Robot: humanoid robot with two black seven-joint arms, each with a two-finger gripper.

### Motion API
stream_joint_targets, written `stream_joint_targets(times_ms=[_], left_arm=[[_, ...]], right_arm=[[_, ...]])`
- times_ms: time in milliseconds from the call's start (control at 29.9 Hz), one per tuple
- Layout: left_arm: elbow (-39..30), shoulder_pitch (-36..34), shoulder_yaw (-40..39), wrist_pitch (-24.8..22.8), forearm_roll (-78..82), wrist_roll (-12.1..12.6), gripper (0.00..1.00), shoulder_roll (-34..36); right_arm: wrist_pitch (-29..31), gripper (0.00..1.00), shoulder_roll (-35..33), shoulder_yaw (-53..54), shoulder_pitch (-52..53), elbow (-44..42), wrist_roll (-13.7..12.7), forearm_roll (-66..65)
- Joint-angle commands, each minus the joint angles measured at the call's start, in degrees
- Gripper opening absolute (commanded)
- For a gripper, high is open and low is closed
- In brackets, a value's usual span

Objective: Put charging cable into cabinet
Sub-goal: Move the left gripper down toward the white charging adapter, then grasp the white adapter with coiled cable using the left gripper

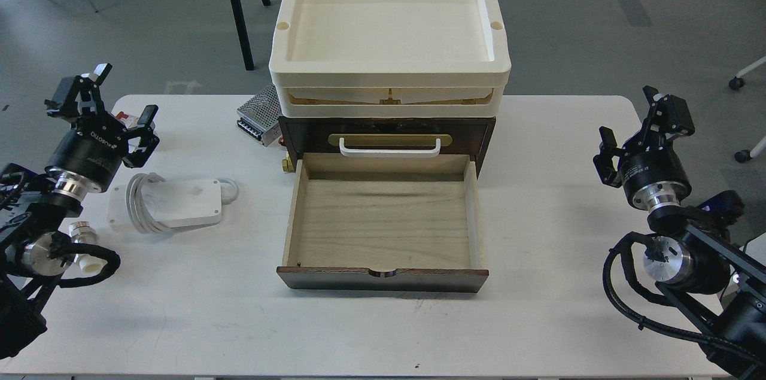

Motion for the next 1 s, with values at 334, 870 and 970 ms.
stream_joint_targets(times_ms=[334, 870, 970], left_arm=[[2.5, -1.1, 0.3, -1.1, 0.8, 0.0, 1.00, 1.0], [1.9, -9.8, 3.0, 8.0, 47.7, 0.0, 0.98, 22.1], [1.6, -9.5, 3.5, 7.8, 56.5, 0.0, 1.00, 22.9]], right_arm=[[0.0, 0.99, 0.0, 0.1, 0.0, 0.0, 0.0, 0.0], [0.0, 0.99, -0.1, 0.1, 0.0, 0.0, 0.0, 0.0], [0.1, 0.99, 0.0, 0.1, 0.0, 0.0, 0.0, 0.0]])
